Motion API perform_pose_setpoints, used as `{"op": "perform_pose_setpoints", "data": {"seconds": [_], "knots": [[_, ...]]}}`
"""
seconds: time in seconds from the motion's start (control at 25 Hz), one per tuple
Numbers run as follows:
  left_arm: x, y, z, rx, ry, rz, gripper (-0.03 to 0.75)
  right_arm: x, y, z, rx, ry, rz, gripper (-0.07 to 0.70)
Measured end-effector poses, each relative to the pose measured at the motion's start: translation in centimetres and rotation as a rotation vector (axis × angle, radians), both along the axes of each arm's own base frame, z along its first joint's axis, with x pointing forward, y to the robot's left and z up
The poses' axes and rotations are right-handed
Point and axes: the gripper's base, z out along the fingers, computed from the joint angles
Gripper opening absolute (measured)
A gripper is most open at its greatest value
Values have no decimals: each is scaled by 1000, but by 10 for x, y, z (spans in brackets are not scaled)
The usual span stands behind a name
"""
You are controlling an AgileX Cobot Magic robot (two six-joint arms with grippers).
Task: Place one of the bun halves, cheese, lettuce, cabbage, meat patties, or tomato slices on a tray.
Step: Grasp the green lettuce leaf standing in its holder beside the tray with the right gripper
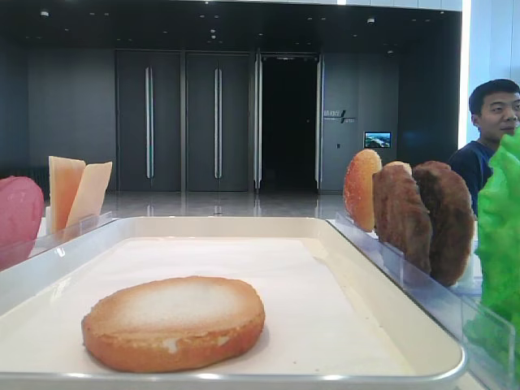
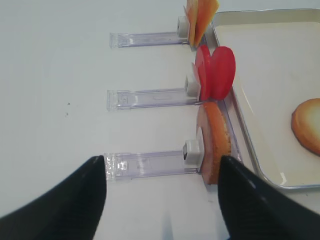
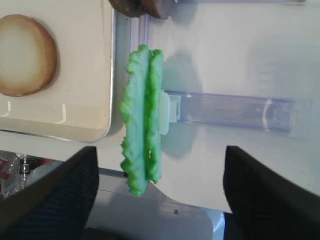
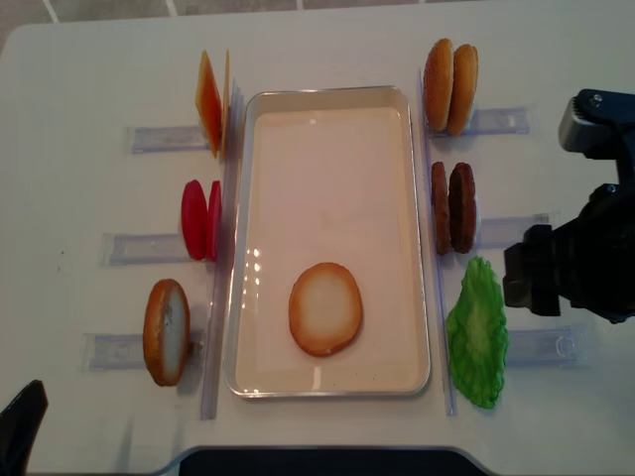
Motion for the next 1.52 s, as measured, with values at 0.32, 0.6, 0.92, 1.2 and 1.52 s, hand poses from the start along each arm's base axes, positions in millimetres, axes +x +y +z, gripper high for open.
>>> {"op": "perform_pose_setpoints", "data": {"seconds": [0.32,0.6,0.92,1.2,1.52], "knots": [[0,0,0,0,0,0,534,11,31,-22,-17,31,14,524],[0,0,0,0,0,0,534,20,39,-39,-52,82,13,524],[0,0,0,0,1,0,534,21,39,-39,-53,83,14,524],[0,0,-1,0,2,0,534,20,39,-39,-56,89,13,414],[0,0,-1,0,2,0,534,19,39,-39,-63,99,13,104]]}}
